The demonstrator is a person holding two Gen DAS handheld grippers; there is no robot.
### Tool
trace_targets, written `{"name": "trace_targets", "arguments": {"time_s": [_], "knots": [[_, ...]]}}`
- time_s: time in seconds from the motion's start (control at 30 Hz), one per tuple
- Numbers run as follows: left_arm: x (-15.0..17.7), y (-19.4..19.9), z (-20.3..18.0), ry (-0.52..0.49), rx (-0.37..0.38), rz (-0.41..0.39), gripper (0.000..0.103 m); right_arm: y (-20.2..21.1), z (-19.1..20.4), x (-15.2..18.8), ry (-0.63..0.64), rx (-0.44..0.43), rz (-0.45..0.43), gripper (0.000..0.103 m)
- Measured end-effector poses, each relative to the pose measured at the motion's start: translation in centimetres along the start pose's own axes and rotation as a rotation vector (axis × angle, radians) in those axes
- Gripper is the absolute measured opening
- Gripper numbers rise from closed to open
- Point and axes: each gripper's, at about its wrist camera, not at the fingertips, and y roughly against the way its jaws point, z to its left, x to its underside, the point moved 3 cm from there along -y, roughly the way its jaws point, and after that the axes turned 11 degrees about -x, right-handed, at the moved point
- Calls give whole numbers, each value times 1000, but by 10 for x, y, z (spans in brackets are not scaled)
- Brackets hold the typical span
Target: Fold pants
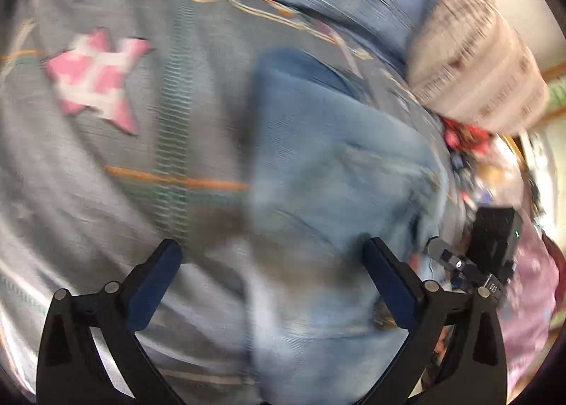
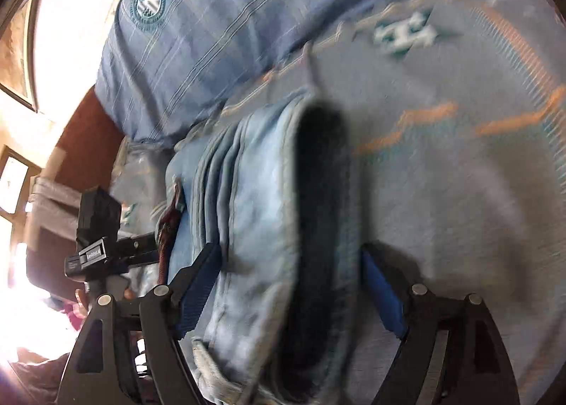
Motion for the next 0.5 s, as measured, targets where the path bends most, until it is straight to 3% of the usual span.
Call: {"name": "trace_targets", "arguments": {"time_s": [0.07, 0.17, 0.23, 0.3, 0.33, 0.4, 0.43, 0.5], "knots": [[5, -6, -10, -5, 50, 27, 103, -7, 14, 6, 43, -71, 31, 83], [6, -9, -20, -17, -5, -5, 102, -17, 29, 11, 173, 0, 75, 85], [9, 0, -31, -52, -35, -41, 75, -26, 30, 13, 187, 107, 89, 80], [16, 14, -46, -118, -104, -88, 58, -25, 48, 16, 258, 220, 95, 67], [20, 20, -53, -142, -140, -114, 55, -24, 62, 20, 318, 290, 97, 61], [28, 32, -62, -177, -140, -147, 47, -21, 82, 29, 406, 403, 96, 46], [30, 39, -65, -185, -123, -156, 45, -20, 90, 33, 430, 429, 100, 27], [32, 51, -67, -189, -90, -170, 42, -15, 110, 42, 454, 435, 96, 27]]}}
